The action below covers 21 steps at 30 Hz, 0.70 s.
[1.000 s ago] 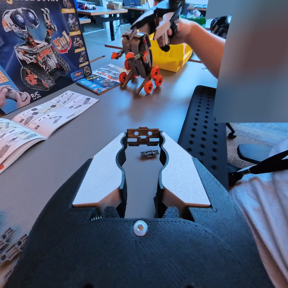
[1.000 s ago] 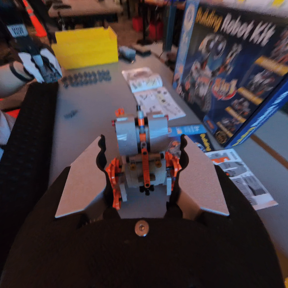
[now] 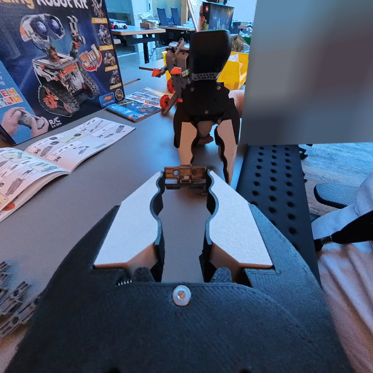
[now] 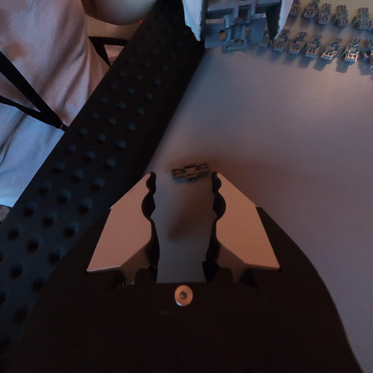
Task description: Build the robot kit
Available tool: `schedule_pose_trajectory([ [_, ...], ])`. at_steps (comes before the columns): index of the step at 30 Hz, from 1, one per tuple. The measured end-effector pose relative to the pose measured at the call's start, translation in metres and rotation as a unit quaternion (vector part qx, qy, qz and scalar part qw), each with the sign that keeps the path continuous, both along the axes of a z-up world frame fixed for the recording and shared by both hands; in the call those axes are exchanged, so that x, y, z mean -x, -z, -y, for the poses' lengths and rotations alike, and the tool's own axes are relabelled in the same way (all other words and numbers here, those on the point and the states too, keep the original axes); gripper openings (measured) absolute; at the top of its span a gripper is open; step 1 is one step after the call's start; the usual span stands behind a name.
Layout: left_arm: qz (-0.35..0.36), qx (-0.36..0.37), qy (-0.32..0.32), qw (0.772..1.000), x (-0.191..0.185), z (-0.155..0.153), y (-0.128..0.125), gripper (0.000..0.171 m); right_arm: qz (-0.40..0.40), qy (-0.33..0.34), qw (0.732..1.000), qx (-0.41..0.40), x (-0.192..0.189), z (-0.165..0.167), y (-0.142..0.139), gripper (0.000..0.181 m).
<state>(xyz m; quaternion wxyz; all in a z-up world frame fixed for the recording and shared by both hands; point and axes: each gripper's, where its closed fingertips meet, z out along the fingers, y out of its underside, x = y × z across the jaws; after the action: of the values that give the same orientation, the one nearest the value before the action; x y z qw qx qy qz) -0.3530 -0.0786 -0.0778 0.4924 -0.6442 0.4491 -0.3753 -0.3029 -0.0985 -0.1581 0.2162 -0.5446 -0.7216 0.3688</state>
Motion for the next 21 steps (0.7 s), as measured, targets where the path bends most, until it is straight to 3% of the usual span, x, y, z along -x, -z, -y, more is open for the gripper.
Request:
schedule_pose_trajectory([
  [4,-0.016,0.009,0.013,1.000,-0.009,0.002,0.005,0.039,0.006,0.027,0.999,0.027,0.009,-0.005,0.000,0.053],
  [6,-0.023,0.006,0.013,1.000,-0.010,0.003,0.008,0.039,0.005,0.020,1.000,0.019,0.009,-0.003,0.001,0.033],
  [8,-0.028,0.000,0.008,1.000,-0.008,0.002,0.009,0.039,0.004,0.014,1.000,0.019,0.009,0.002,0.002,0.026],
  [11,-0.027,-0.002,-0.002,1.000,-0.005,-0.001,0.009,0.039,0.004,0.017,1.000,0.018,0.010,0.004,0.001,0.027],
  [14,-0.020,0.005,-0.006,1.000,-0.003,-0.003,0.008,0.039,-0.003,0.033,0.999,0.006,0.007,0.000,-0.001,0.047],
  [21,-0.021,0.010,-0.002,1.000,-0.004,-0.002,0.009,0.039,-0.010,0.019,1.000,-0.001,-0.002,0.004,0.001,0.052],
])
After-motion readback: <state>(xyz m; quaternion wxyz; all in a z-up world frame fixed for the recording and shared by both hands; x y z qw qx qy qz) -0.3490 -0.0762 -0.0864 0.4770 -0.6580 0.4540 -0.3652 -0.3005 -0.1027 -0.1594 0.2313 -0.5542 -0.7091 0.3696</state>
